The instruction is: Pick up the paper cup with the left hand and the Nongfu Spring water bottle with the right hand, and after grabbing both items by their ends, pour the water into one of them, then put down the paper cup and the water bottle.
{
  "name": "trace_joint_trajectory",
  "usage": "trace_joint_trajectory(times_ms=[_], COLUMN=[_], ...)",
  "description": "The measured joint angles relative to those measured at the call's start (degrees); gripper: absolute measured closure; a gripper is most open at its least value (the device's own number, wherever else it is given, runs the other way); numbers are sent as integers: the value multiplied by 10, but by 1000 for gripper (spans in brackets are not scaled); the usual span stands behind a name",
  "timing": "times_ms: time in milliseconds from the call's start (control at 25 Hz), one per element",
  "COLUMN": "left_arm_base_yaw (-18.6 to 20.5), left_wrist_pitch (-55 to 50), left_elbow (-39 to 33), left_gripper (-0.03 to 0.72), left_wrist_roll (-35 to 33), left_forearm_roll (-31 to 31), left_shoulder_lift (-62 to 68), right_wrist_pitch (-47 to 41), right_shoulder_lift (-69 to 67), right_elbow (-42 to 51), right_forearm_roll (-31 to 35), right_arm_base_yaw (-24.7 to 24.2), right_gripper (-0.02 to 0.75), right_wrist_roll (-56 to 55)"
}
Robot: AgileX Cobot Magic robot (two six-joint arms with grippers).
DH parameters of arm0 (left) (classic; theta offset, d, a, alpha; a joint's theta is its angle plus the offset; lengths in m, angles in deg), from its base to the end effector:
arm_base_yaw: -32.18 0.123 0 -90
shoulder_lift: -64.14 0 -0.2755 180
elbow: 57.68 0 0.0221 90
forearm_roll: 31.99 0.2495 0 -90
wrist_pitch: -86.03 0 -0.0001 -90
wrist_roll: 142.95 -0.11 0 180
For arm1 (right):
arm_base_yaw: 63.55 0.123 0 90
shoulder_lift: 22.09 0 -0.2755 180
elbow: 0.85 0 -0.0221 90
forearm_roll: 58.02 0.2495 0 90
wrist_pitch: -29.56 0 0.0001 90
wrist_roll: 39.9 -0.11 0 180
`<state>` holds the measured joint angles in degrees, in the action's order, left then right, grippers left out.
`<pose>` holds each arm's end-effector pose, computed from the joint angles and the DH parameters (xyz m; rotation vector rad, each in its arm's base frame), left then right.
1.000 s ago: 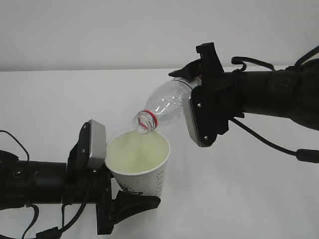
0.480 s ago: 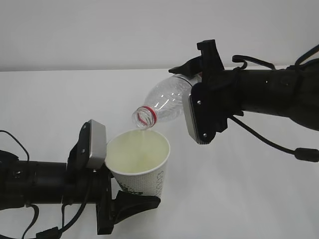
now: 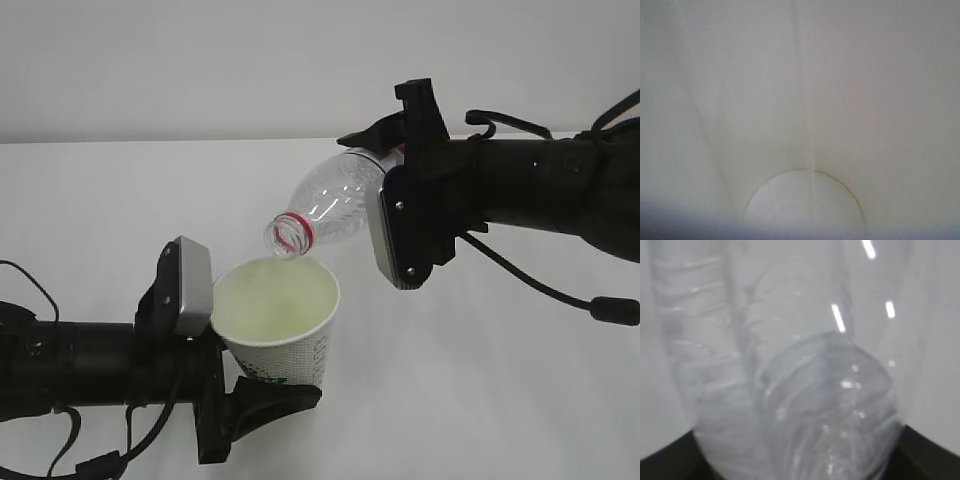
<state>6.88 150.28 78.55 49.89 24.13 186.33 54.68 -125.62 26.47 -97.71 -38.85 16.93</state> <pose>0.2306 -0.1999 0.0864 1.2244 1.5600 -0.9118 0.3205 0.1802 0.2063 -1.7722 0.8397 -0.5381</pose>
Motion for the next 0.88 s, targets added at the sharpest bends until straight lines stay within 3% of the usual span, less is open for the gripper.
trace_joint_trajectory(times_ms=[880], left_arm_base_yaw=[0], left_wrist_pitch=[-9], left_elbow=[0], left_gripper=[171], left_wrist_roll=[-37], left_forearm_roll=[-18], left_shoulder_lift=[0], right_wrist_pitch=[8], right_shoulder_lift=[0], right_elbow=[0], right_forearm_roll=[4], right_arm_base_yaw=[0], right_gripper=[229], right_wrist_roll=[11])
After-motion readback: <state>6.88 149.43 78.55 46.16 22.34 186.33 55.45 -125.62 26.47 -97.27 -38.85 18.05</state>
